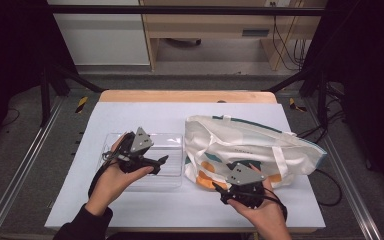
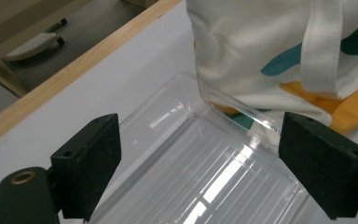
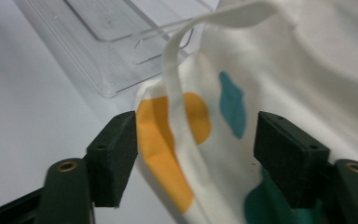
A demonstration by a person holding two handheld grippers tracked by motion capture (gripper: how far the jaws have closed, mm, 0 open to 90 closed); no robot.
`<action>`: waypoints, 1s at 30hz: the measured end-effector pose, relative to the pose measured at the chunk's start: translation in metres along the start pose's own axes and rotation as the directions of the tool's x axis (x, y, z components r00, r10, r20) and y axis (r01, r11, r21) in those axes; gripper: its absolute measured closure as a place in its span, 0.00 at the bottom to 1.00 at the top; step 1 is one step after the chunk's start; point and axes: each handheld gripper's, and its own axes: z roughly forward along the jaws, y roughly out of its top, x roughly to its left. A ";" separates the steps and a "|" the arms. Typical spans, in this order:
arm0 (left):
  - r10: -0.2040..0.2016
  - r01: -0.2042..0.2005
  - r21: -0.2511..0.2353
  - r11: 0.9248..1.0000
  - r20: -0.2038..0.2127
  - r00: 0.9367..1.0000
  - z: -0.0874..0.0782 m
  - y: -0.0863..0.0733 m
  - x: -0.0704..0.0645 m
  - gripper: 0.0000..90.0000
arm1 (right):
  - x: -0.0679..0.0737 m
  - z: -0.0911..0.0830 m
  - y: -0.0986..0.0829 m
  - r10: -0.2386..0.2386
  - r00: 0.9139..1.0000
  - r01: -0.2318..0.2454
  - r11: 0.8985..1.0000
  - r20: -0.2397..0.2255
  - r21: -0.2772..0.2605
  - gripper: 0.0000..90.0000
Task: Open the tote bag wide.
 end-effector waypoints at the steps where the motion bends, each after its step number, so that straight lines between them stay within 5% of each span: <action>1: 0.035 -0.035 -0.006 0.999 0.006 0.999 0.001 0.008 0.001 0.16 | -0.004 -0.005 0.005 -0.010 1.000 0.010 1.000 0.010 -0.003 0.38; 4: 0.031 -0.030 -0.021 0.999 0.039 0.999 0.000 0.031 -0.005 0.17 | -0.016 -0.022 0.018 -0.032 0.999 0.033 0.999 0.040 -0.033 0.41; 5: 0.198 -0.197 -0.026 0.980 0.070 0.978 0.000 0.042 0.003 0.17 | -0.020 -0.027 0.022 -0.044 0.998 0.046 0.998 0.047 -0.038 0.42; 6: 0.207 -0.204 -0.039 0.978 0.098 0.973 0.001 0.050 0.000 0.17 | -0.023 -0.032 0.026 -0.049 0.997 0.051 0.998 0.052 -0.041 0.44; 8: 0.231 -0.228 -0.045 0.973 0.079 0.970 0.000 0.065 -0.004 0.18 | -0.032 -0.042 0.031 -0.054 0.997 0.058 0.997 0.061 -0.053 0.45; 10: 0.240 -0.237 -0.041 0.971 0.120 0.963 0.004 0.078 -0.008 0.19 | -0.039 -0.048 0.034 -0.056 0.997 0.060 0.997 0.059 -0.057 0.48; 13: 0.262 -0.260 -0.033 0.965 0.121 0.958 0.013 0.096 -0.011 0.20 | -0.051 -0.056 0.038 -0.061 0.996 0.065 0.997 0.063 -0.053 0.49; 18: 0.263 -0.260 -0.037 0.965 0.124 0.957 0.026 0.116 -0.012 0.23 | -0.071 -0.060 0.042 -0.056 0.996 0.058 0.997 0.068 -0.042 0.43; 23: 0.294 -0.293 -0.024 0.956 0.114 0.949 0.040 0.130 -0.013 0.26 | -0.083 -0.055 0.042 -0.036 0.998 0.037 0.999 0.046 -0.026 0.31; 30: 0.273 -0.271 -0.038 0.962 0.122 0.954 0.058 0.137 -0.010 0.28 | -0.091 -0.028 0.038 -0.029 0.998 0.028 0.999 0.048 0.019 0.28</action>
